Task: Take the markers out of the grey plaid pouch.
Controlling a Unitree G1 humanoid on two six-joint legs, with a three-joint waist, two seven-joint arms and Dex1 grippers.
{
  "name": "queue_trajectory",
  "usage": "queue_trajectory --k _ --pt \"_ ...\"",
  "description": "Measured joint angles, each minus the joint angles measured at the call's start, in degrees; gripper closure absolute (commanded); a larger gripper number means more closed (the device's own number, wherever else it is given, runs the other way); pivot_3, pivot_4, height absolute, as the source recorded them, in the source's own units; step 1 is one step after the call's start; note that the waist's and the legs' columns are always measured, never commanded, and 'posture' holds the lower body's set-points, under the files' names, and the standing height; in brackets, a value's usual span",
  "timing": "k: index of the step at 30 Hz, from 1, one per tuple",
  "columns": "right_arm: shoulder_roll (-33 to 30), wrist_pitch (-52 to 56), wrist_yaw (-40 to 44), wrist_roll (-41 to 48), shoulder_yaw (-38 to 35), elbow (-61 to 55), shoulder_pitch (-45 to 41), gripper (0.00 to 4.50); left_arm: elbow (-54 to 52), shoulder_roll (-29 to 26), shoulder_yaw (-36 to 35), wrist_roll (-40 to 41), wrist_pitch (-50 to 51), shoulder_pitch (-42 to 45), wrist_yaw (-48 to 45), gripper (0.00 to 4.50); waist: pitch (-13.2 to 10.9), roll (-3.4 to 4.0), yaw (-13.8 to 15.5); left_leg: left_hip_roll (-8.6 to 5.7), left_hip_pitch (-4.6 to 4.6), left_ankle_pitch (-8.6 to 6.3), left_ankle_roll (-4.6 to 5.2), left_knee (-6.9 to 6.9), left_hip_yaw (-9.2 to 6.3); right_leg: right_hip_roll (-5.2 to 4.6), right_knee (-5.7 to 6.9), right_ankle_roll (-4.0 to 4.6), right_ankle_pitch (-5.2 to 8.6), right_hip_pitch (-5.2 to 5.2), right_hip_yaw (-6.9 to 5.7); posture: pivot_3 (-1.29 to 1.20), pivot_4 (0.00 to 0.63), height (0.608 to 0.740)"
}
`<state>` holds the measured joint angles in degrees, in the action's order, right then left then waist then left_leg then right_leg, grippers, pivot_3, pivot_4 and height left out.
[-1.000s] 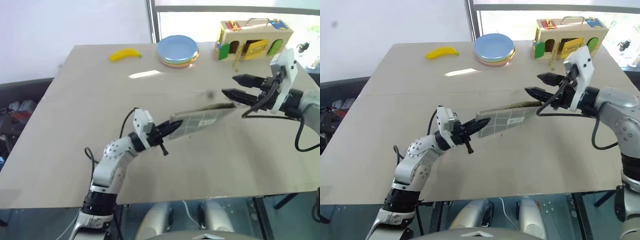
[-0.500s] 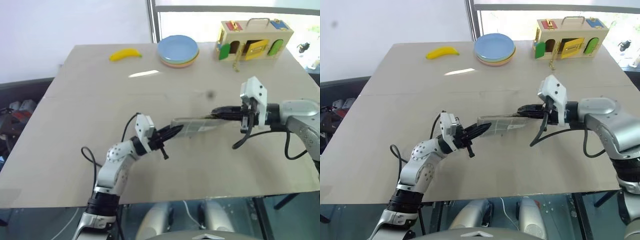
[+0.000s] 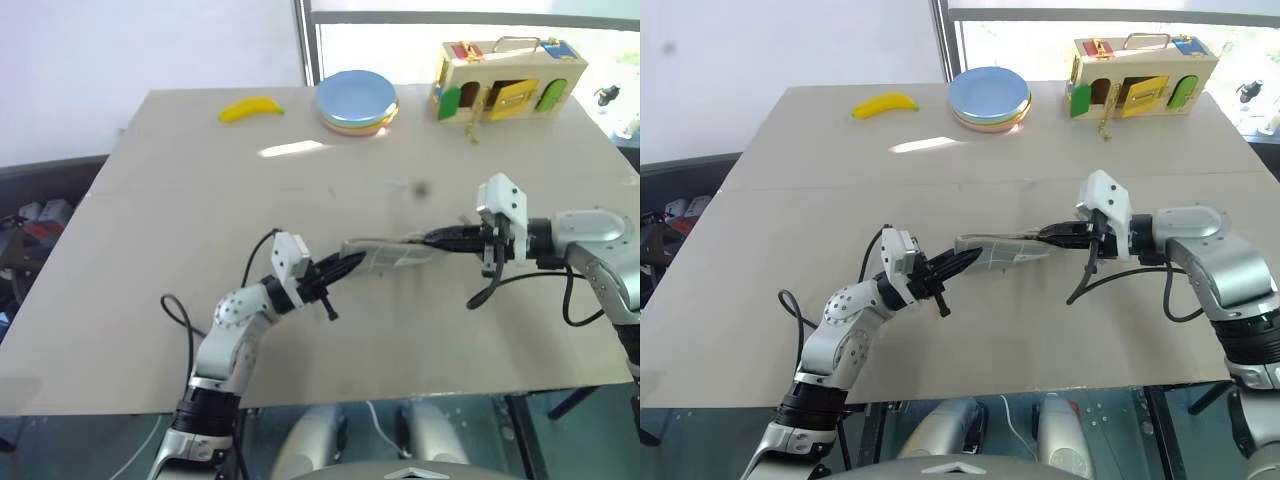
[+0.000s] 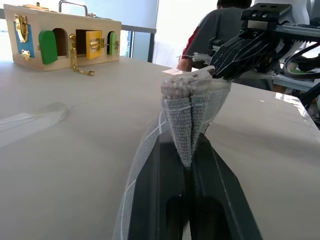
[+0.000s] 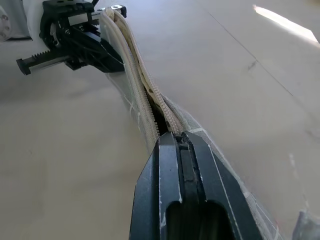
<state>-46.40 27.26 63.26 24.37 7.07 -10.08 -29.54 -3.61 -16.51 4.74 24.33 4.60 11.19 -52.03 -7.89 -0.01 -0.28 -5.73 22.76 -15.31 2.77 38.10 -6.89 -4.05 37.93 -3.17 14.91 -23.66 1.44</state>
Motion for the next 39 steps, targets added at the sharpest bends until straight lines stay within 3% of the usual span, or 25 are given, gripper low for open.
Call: queue_trajectory --k 7,16,20,23,24,25,32,39 --pt "0.95 -11.99 1.6 -9.1 4.56 2.52 0.66 4.45 0.0 0.04 0.1 -0.02 0.2 -0.04 0.08 4.5 0.0 0.0 -0.17 0.0 -0.01 0.0 0.0 0.02 0.01 0.01 0.02 0.0 0.0 0.0 0.01 0.0 0.15 0.74" --pt "3.8 -24.95 2.66 -20.96 10.57 13.39 -7.58 4.45 0.01 0.56 0.38 -0.02 1.03 -0.02 0.9 4.5 0.0 0.0 -0.31 -0.01 -0.02 0.01 -0.01 0.04 0.01 0.01 0.02 0.0 0.0 0.0 0.0 0.0 0.15 0.74" --pt "4.19 -27.37 3.36 -24.28 12.28 15.86 -10.39 3.33 0.01 0.98 0.44 -0.06 1.21 -0.03 1.07 4.5 0.0 0.0 -0.3 0.0 -0.02 0.01 -0.01 0.04 -0.01 0.01 0.02 0.0 0.0 0.0 -0.02 0.0 0.15 0.74" --pt "6.29 -30.14 2.64 -26.62 12.77 18.23 -11.38 2.04 0.01 1.03 0.42 -0.1 1.24 -0.07 1.18 4.5 0.0 0.0 -0.4 -0.01 -0.02 0.01 -0.01 0.04 0.0 0.02 0.03 0.0 0.0 -0.01 0.0 0.0 0.15 0.74" --pt "6.4 -30.37 2.52 -26.84 12.82 18.4 -11.43 2.04 0.01 1.06 0.42 -0.1 1.23 -0.07 1.19 4.5 0.0 0.0 -0.37 -0.01 -0.02 0.01 -0.02 0.04 0.0 0.02 0.03 0.0 0.0 -0.01 0.0 0.0 0.15 0.74" --pt "6.57 -31.35 2.29 -27.64 12.84 19.1 -11.75 1.3 0.01 1.06 0.42 -0.15 1.24 -0.08 1.26 4.5 0.0 0.0 -0.36 -0.01 -0.01 0.01 -0.02 0.04 -0.01 0.02 0.03 0.0 0.0 -0.01 -0.01 0.0 0.15 0.74" --pt "6.94 -31.96 1.6 -28.22 12.4 19.87 -12.38 1.3 0.01 1.19 0.42 -0.17 1.25 -0.09 1.81 4.5 0.0 0.0 -0.34 -0.01 -0.01 0.01 -0.02 0.04 -0.01 0.01 0.02 0.0 0.0 0.0 -0.01 0.0 0.15 0.74" --pt "4.38 -19.61 5.04 -20.03 7.08 11.76 -12.23 1.3 0.01 1.15 0.31 -0.07 1.24 -0.05 1.74 4.5 0.0 0.0 -0.24 -0.01 0.0 0.0 -0.01 0.03 -0.03 0.0 0.01 0.0 0.0 0.0 -0.02 0.0 0.15 0.74"
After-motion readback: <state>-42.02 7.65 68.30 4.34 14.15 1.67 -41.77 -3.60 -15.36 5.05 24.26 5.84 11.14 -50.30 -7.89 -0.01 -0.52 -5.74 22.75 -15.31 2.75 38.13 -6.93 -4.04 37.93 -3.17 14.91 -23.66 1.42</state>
